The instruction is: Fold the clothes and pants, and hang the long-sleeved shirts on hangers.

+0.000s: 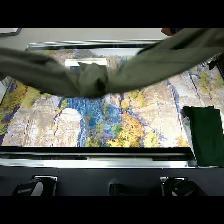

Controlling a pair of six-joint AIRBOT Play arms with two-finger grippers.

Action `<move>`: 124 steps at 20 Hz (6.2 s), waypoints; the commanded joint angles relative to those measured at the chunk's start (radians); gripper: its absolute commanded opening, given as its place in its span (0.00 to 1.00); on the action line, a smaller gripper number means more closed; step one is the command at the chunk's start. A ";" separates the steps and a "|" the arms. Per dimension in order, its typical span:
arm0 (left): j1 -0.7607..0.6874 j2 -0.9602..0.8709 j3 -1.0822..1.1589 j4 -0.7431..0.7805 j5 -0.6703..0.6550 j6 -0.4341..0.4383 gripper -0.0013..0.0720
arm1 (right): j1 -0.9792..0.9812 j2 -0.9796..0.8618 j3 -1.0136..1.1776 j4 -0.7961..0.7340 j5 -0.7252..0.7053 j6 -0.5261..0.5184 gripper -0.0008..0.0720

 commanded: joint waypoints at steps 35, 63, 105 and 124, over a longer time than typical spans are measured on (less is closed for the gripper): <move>-0.150 -0.827 -0.169 0.272 -0.169 -0.124 0.04 | -0.353 -0.838 -0.258 0.939 0.468 -0.270 0.69; -0.014 -0.454 0.161 0.272 -0.312 -0.124 0.04 | -0.313 -0.261 -0.135 0.760 0.089 -0.087 0.04; -0.162 -1.028 0.173 0.249 -0.349 -0.097 0.04 | -0.627 -0.831 -0.065 0.694 0.596 -0.366 0.76; -0.164 -1.028 0.172 0.249 -0.376 -0.097 0.04 | -0.532 -0.684 -0.763 0.772 0.333 -0.475 0.39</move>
